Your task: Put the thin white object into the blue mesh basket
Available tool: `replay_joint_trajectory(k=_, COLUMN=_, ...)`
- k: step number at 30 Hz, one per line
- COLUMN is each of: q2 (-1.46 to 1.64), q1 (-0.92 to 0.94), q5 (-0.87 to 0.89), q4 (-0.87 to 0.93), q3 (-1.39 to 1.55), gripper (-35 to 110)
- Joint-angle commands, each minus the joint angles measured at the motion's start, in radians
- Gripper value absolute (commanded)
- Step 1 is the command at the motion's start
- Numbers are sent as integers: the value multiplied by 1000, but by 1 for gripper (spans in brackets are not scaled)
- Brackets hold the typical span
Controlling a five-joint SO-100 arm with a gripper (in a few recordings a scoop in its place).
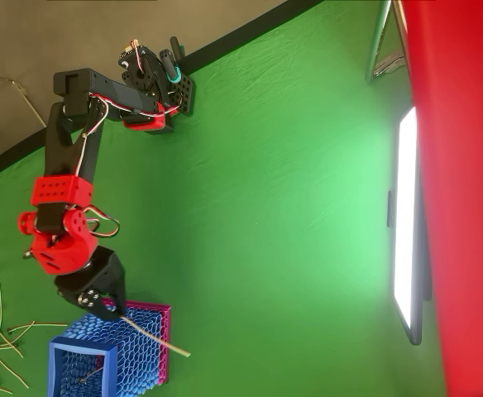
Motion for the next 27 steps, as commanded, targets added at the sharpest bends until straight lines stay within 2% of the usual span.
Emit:
replay_joint_trajectory(k=1, q2=-5, q1=60, q5=6, q4=5, q3=-74, gripper=3)
replay_joint_trajectory(k=9, q2=-124, q1=273, q5=-44, q4=77, q3=-207, gripper=3)
replay_joint_trajectory(k=15, q2=-250, q1=365, q5=-95, q4=114, q3=-402, gripper=3)
replay_joint_trajectory(k=21, q2=-393, q1=354, q5=-112, q4=106, q3=-624, gripper=4)
replay_joint_trajectory(k=27, q2=-462, q1=285, q5=-117, q4=9, q3=-629, gripper=4)
